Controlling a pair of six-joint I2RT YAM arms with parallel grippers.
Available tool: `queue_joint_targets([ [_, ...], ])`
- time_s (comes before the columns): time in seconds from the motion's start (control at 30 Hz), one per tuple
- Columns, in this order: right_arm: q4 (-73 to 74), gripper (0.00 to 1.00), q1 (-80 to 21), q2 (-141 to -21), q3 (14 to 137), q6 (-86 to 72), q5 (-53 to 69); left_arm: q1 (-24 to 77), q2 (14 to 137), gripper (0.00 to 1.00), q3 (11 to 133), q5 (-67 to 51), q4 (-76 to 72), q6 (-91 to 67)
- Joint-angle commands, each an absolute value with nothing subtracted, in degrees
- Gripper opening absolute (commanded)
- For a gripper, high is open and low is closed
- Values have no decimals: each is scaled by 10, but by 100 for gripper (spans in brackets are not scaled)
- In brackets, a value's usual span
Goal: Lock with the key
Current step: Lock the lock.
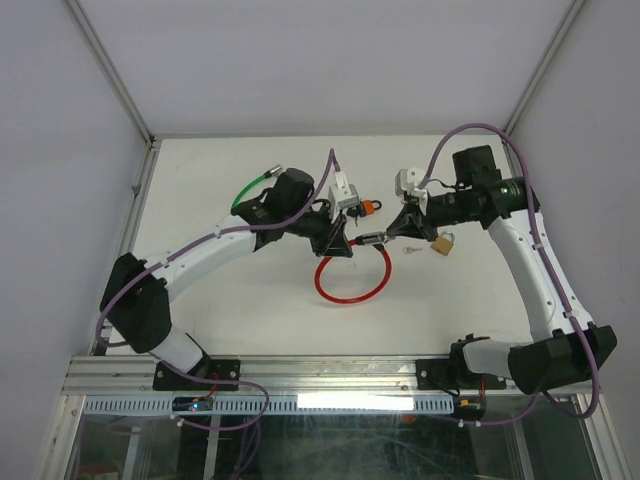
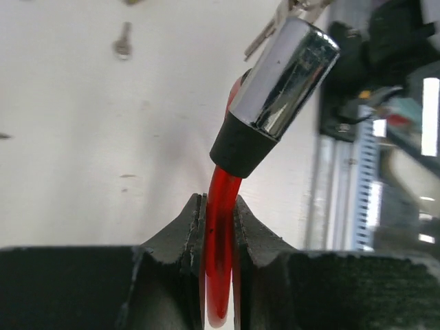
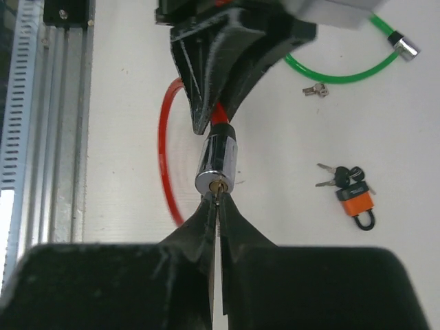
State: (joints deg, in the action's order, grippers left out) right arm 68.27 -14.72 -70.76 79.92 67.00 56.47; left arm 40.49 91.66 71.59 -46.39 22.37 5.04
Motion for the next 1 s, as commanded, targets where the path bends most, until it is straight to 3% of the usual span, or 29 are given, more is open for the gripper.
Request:
queue_joint_targets([
  [0.0, 673, 0, -138, -720, 816, 533, 692, 456, 801, 0, 655, -119, 177, 139],
  [0.13, 635, 0, -139, -719, 799, 501, 678, 463, 748, 0, 585, -99, 111, 172],
  [0.23, 628, 0, -140, -718, 796, 512, 665, 454, 749, 0, 584, -148, 129, 171],
  [0.37, 653, 0, -150, -700, 792, 605, 653, 400, 779, 0, 607, -396, 166, 125],
  [0.53, 793, 0, -154, -675, 786, 902, 669, 356, 866, 0, 649, -665, 226, 48],
  [0.63, 789, 0, -154, -678, 796, 894, 654, 354, 903, 0, 668, -725, 271, 39],
  [0.77, 749, 0, -151, -676, 810, 805, 633, 353, 905, 0, 680, -634, 310, 63],
  [0.93, 712, 0, -134, -685, 801, 691, 656, 385, 804, 0, 627, -201, 233, 78],
  [0.97, 711, 0, -125, -685, 792, 689, 675, 396, 774, 0, 597, -160, 202, 95],
])
